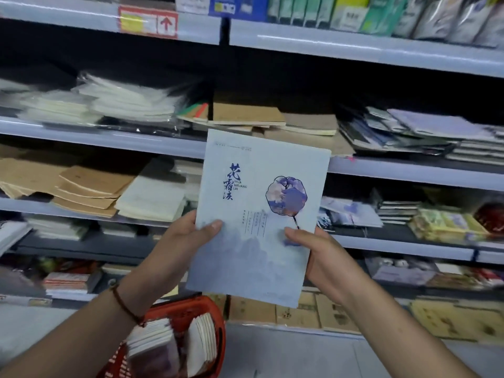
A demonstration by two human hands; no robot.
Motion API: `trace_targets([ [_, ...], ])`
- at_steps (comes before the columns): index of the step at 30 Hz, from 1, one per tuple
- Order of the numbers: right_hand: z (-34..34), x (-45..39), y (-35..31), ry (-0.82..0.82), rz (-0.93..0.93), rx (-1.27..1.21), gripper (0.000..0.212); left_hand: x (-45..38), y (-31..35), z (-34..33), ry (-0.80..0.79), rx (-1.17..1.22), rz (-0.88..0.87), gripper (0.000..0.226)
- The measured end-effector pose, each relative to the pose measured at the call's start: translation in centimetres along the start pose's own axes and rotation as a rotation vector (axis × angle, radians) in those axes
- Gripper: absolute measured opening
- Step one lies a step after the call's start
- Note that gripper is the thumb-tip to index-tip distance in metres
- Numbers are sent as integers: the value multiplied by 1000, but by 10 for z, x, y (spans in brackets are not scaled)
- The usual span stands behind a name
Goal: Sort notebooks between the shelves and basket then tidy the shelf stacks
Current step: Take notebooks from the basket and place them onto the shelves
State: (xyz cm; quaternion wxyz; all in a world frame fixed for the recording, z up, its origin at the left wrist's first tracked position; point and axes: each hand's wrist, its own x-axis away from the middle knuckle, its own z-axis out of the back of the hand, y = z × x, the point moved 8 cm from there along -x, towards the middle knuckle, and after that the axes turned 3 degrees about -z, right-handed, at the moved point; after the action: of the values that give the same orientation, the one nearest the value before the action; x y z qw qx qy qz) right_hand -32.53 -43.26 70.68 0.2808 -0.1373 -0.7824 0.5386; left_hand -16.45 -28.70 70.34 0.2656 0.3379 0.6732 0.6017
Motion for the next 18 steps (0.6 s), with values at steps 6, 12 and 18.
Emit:
trace_targets([
  [6, 49, 54, -30, 12, 40, -23, 33, 7, 23, -79, -30, 106, 7, 22],
  [12, 79, 80, -40, 81, 80, -40, 40, 7, 36, -124, -92, 162, 28, 24],
  [18, 105, 94, -53, 253, 127, -47, 38, -9, 46, -158, -190, 181, 56, 27],
])
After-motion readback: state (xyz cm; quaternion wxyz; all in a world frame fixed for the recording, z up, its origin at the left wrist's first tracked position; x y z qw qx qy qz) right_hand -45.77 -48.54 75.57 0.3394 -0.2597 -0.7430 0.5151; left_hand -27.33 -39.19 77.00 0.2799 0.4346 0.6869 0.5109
